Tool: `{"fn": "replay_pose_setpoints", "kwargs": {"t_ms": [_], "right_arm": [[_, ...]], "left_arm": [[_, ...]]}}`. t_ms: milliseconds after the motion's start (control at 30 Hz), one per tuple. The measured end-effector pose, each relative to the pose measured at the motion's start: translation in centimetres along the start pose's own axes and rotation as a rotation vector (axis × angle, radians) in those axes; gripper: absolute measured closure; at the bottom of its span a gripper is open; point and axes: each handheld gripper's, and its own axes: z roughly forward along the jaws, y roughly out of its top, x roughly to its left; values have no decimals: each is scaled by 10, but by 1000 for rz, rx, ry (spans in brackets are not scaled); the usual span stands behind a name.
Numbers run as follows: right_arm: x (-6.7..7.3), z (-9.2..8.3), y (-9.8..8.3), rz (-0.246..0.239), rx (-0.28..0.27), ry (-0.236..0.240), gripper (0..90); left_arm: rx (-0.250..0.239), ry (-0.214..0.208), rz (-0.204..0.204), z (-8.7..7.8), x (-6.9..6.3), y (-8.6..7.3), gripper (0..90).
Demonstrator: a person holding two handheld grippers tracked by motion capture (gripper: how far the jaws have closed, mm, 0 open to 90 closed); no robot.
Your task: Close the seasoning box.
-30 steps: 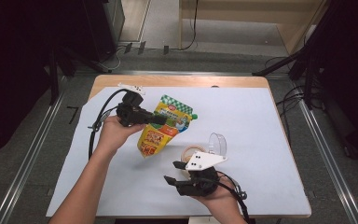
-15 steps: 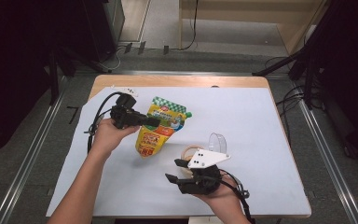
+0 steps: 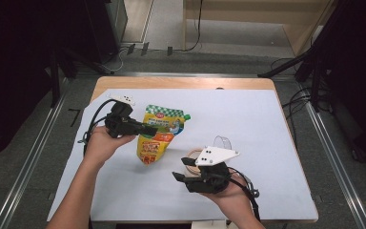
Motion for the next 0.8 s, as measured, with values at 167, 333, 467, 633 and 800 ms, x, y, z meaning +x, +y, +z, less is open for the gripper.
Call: {"fn": "replay_pose_setpoints", "kwargs": {"t_ms": [167,333,467,633,800], "right_arm": [[-2,-4,6,-8,1,-1,492],[-7,-9,9,1,5,-2,492],[-10,-10,11,2,6,-3,493],[-13,-11,11,0,11,-2,488],[-15,-11,11,3,21,2,481]], "left_arm": [[-4,13,-8,-5,-3,-7,865],[-12,9,-14,-11,-4,-14,852],[-32,15,-17,-15,-4,-16,822],[-42,3,-11,-19,-4,-18,790],[-58,-3,4,-26,-7,-18,718]]}}
